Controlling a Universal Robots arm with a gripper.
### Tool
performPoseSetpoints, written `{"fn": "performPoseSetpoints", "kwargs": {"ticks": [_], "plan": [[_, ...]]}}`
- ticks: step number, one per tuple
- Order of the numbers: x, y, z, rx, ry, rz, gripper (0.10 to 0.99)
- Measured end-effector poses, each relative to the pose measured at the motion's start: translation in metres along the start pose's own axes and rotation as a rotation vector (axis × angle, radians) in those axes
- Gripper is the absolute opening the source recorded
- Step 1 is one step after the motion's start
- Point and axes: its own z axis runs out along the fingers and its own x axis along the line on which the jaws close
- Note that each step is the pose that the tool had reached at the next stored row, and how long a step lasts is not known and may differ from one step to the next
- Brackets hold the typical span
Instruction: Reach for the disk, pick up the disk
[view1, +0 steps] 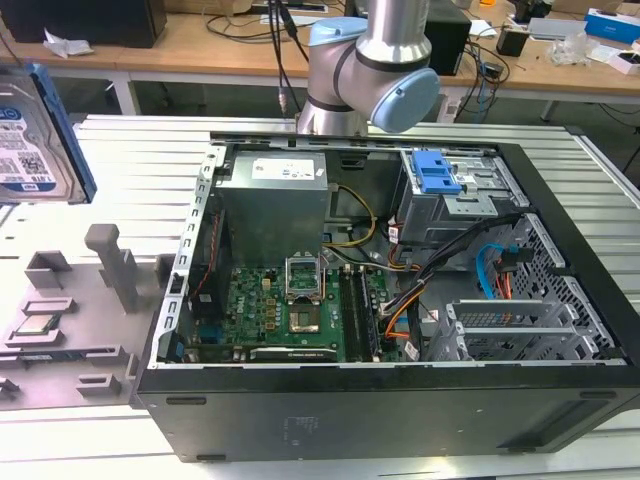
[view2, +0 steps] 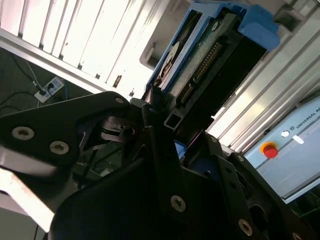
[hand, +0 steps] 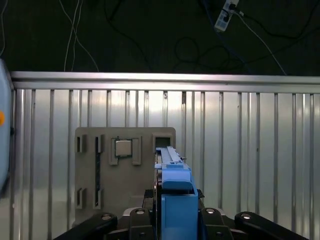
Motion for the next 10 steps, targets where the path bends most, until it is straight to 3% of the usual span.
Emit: {"fn": "performPoseSetpoints", "kwargs": {"ticks": [9,10], "plan": [[-0.0003,0.0001,-0.0239,0.000,0.0000,0.000,0.369],[-0.0004,0.0001,-0.0325,0.000,0.0000,0.000,0.369]]}}
